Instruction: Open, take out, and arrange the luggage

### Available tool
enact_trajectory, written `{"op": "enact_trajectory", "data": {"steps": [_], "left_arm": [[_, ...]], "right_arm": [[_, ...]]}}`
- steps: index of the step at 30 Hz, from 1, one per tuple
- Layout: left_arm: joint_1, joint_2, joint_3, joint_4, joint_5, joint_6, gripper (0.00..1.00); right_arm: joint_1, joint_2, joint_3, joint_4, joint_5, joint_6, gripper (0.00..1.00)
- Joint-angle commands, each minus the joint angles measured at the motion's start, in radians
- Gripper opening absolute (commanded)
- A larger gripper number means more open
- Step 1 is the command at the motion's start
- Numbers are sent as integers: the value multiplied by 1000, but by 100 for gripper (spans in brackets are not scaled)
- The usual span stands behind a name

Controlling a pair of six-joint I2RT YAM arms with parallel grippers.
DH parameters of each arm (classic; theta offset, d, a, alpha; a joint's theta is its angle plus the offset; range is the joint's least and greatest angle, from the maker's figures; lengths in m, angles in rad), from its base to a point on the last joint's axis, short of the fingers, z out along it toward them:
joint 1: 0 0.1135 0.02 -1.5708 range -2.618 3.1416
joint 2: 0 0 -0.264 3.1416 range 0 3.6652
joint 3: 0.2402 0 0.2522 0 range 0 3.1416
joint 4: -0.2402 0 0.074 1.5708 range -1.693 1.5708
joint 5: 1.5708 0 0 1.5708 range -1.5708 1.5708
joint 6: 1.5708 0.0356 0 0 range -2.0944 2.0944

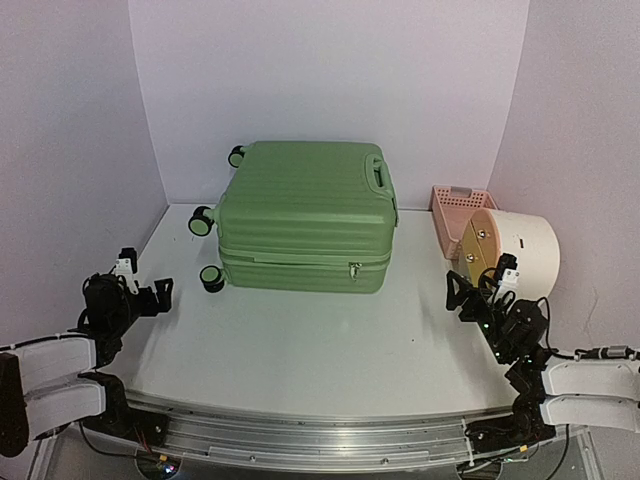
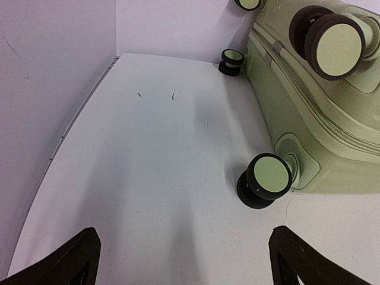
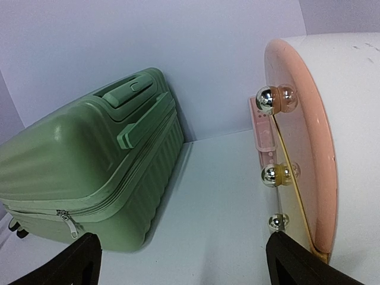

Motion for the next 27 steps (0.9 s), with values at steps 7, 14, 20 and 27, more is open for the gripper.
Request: {"op": "enact_trajectory", "data": {"steps": [7, 14, 20, 27], "left_arm": [[5, 12, 23, 1, 239, 94, 100], [6, -50, 299, -343, 284, 229, 100], [5, 36, 683, -613, 663, 392, 99], [-184, 425, 1195, -955, 568, 742, 94]], "right_arm": [[1, -15, 21, -5, -118, 23, 98], [1, 15, 296, -344, -389, -25, 97], [14, 107, 524, -625, -536, -23, 86], [121, 365, 744, -782, -256, 117, 75]]}}
